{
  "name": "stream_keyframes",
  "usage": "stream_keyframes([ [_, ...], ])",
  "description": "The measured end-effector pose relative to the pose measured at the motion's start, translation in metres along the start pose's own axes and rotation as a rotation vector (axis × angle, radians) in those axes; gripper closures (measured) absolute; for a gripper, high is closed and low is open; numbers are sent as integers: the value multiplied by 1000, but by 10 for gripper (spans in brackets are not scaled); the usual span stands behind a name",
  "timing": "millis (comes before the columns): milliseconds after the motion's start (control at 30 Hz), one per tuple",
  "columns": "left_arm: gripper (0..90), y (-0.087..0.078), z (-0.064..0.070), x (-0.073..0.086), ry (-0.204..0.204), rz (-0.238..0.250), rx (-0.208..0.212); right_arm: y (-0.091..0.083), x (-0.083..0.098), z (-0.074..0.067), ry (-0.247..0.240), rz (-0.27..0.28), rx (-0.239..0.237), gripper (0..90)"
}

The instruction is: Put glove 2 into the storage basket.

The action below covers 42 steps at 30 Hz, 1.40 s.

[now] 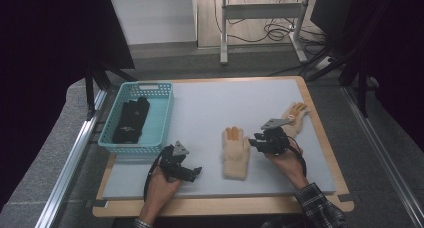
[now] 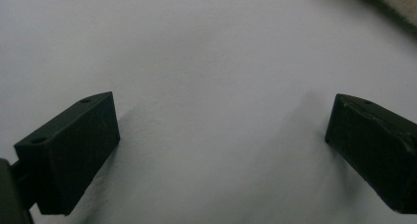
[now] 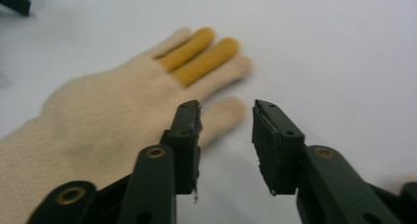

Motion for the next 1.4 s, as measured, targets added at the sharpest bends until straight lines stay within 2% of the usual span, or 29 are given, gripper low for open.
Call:
stream_keyframes([
  [200,1,0,0,0,0,0,0,-23,-3,50,47,41,109,477],
  [267,1,0,0,0,0,0,0,-32,-4,72,77,58,155,465],
  [433,1,0,0,0,1,-2,1,-48,-5,115,125,75,246,465],
  [467,1,0,0,0,1,-2,1,-48,-5,115,125,75,246,465],
  [500,1,0,0,0,1,-2,2,-51,-5,129,142,72,271,471],
  [600,1,0,0,0,1,-2,2,-51,-3,138,155,67,283,474],
  [633,1,0,0,0,1,-2,2,-47,0,145,163,60,286,474],
  [700,1,0,0,0,1,-2,2,-44,1,147,168,56,287,471],
  [800,1,0,0,0,1,-2,2,-26,9,156,165,36,294,414],
  [900,1,0,0,0,1,-2,2,-13,14,161,152,26,298,405],
  [967,1,0,0,0,1,-2,2,-6,15,161,141,22,300,440],
  [1000,2,0,0,0,1,-2,2,-4,16,161,137,17,310,514],
  [1033,2,0,0,0,1,-2,2,-3,16,160,143,14,307,537],
  [1100,2,0,0,0,1,-2,2,-5,14,159,162,18,310,588],
  [1200,2,0,0,0,1,-2,2,-12,10,156,150,22,304,602],
  [1400,1,0,0,0,1,-2,2,-36,-2,134,155,94,230,602],
])
Point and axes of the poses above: each handheld gripper's, and its own axes: y roughly forward along the jaws, x roughly out of its underside, z roughly to its right, the point moved 7 cm from there along y, roughly forward along the jaws, and after that the axes turned 5 degrees about y, right-handed, at the moved point
